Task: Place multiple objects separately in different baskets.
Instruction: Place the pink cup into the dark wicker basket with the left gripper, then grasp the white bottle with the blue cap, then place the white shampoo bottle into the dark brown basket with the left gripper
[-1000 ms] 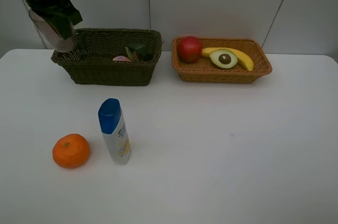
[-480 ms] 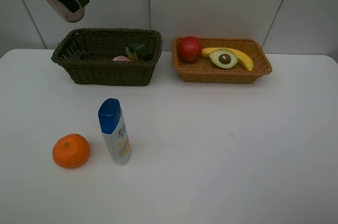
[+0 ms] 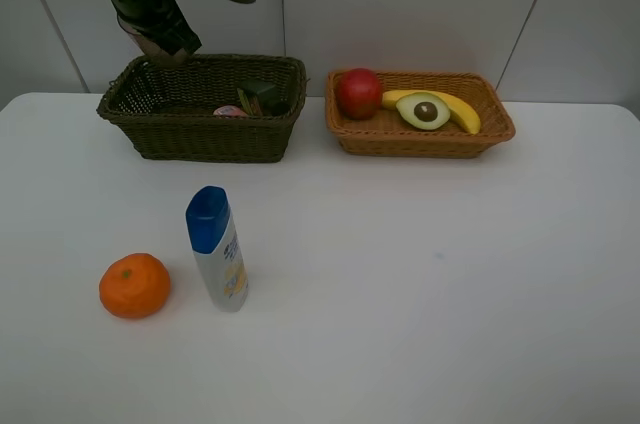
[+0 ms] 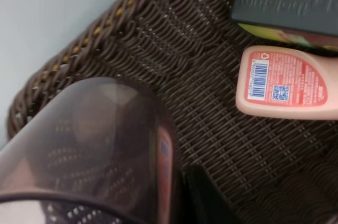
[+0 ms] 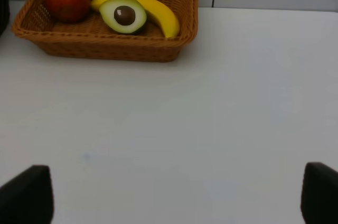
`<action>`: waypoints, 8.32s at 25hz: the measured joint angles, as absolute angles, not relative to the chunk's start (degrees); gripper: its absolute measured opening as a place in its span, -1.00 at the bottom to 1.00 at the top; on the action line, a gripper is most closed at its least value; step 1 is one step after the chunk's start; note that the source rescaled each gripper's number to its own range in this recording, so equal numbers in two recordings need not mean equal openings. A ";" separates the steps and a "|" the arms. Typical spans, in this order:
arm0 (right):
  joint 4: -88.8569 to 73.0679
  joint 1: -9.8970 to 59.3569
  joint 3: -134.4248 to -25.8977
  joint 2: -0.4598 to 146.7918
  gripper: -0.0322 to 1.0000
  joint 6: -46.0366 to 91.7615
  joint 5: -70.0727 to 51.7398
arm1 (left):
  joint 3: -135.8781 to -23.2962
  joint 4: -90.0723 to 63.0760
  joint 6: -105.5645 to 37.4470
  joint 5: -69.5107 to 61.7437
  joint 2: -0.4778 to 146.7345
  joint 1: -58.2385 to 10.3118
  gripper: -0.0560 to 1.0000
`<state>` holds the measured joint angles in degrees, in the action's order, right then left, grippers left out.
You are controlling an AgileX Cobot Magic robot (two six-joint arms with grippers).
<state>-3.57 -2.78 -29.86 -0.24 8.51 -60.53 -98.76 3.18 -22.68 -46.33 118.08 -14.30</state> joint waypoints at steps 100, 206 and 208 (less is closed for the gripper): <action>-3.57 -2.78 -29.86 -0.24 0.97 8.47 -60.53 | -98.81 -9.54 4.60 -69.56 107.45 -29.96 1.00; -3.57 -2.78 -29.86 -0.24 0.97 8.47 -60.53 | -95.73 -3.13 10.73 -69.80 103.01 -32.16 -0.01; -3.57 -2.78 -29.86 -0.24 0.97 8.47 -60.53 | -97.84 -2.90 9.69 -69.92 103.01 -30.65 -0.01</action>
<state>-3.57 -2.78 -29.86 -0.24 8.47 -60.53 -97.84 -2.90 9.69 -69.92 103.01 -30.65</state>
